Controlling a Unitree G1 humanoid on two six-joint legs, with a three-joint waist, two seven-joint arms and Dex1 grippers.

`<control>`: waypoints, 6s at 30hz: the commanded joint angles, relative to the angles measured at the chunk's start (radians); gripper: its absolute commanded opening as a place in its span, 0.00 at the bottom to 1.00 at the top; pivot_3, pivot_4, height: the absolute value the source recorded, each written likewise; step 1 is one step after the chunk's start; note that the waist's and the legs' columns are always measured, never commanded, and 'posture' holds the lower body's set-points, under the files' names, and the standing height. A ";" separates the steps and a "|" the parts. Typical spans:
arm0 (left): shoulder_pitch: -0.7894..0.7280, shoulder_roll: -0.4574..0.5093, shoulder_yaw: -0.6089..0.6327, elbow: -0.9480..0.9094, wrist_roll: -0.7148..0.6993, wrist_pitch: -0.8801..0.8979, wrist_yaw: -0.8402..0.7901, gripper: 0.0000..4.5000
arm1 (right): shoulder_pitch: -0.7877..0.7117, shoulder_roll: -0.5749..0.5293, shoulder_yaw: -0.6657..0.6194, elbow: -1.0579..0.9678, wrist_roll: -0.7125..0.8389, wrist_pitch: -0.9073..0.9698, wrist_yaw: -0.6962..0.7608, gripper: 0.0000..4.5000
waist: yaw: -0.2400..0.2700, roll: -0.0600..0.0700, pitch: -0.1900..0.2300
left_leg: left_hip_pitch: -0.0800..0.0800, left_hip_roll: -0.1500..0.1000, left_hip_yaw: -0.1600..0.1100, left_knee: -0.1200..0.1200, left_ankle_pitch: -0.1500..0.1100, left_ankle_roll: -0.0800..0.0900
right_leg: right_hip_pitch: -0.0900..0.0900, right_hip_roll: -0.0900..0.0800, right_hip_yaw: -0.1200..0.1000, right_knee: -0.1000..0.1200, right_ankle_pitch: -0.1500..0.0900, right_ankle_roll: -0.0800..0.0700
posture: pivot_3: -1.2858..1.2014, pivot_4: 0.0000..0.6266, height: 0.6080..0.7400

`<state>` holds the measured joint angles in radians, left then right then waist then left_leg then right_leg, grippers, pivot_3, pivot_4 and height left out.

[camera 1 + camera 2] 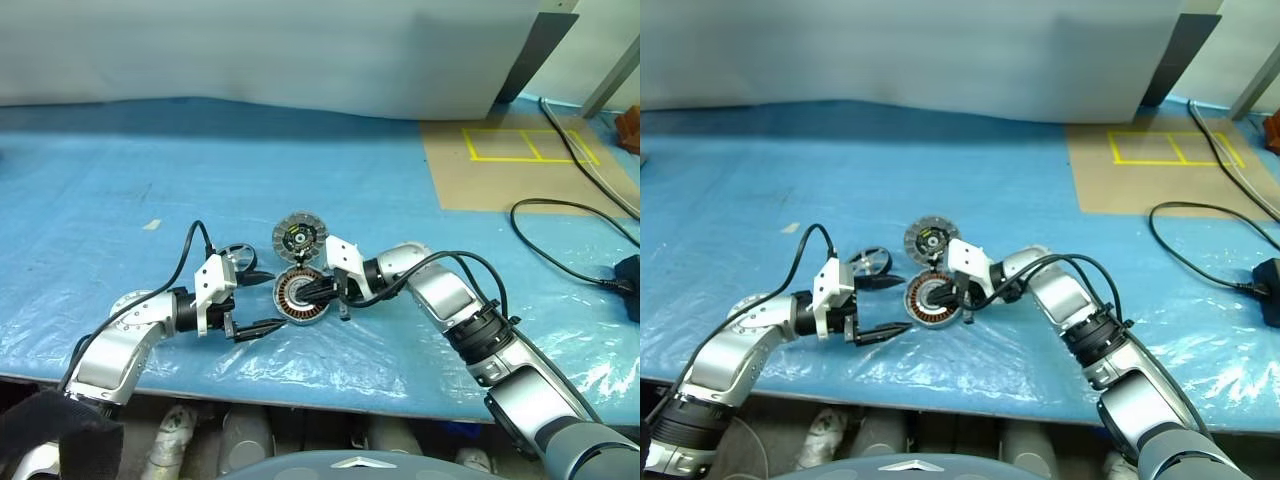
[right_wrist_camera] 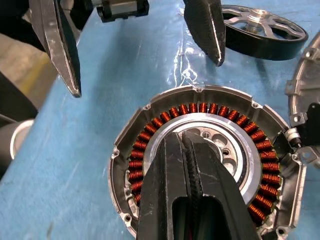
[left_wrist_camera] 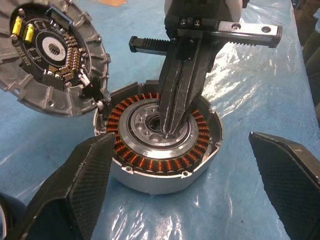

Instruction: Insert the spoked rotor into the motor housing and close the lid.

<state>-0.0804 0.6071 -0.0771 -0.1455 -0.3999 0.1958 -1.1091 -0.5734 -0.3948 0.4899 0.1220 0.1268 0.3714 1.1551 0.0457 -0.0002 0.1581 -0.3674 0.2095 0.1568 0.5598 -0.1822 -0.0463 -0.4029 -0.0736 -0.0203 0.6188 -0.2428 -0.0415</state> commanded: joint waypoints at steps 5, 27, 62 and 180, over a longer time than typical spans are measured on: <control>-0.013 0.002 0.004 -0.022 -0.008 -0.006 -0.006 1.00 | -0.053 0.081 -0.158 0.026 0.152 0.165 -0.016 0.00 | -0.001 0.000 0.001 | 0.001 0.000 0.000 0.001 0.000 0.000 | 0.000 0.000 0.000 0.002 0.000 0.000 | 0.52 0.24 1.00; -0.024 -0.005 0.002 -0.021 -0.005 0.010 -0.005 1.00 | -0.018 0.033 -0.057 0.061 0.009 0.028 0.007 0.00 | -0.003 0.000 0.000 | 0.004 0.000 0.000 0.001 0.000 0.001 | 0.003 0.000 0.001 0.002 0.000 0.000 | 0.52 0.24 1.00; 0.003 0.009 0.014 -0.038 -0.010 -0.002 -0.013 1.00 | -0.010 0.051 -0.030 0.087 0.006 0.037 -0.002 0.00 | -0.005 0.000 -0.001 | 0.004 0.000 0.000 0.000 0.000 0.000 | 0.002 0.000 0.001 0.001 0.000 0.000 | 0.52 0.24 1.00; -0.598 0.104 -0.114 0.669 0.323 -0.150 -0.222 1.00 | 0.360 -0.188 -0.441 -0.565 0.291 0.271 -0.271 0.00 | 0.033 -0.002 0.002 | -0.005 -0.001 -0.002 0.001 0.000 0.000 | -0.003 0.000 -0.001 0.001 0.000 0.000 | 0.52 0.24 1.00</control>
<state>-0.6572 0.7068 -0.1911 0.5226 -0.0861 0.0699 -1.3251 -0.2143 -0.5857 0.0588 -0.4070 0.3962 0.6426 0.8954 0.0786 -0.0022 0.1600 -0.3720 0.2084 0.1550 0.5611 -0.1818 -0.0467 -0.4059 -0.0741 -0.0210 0.6197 -0.2426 -0.0413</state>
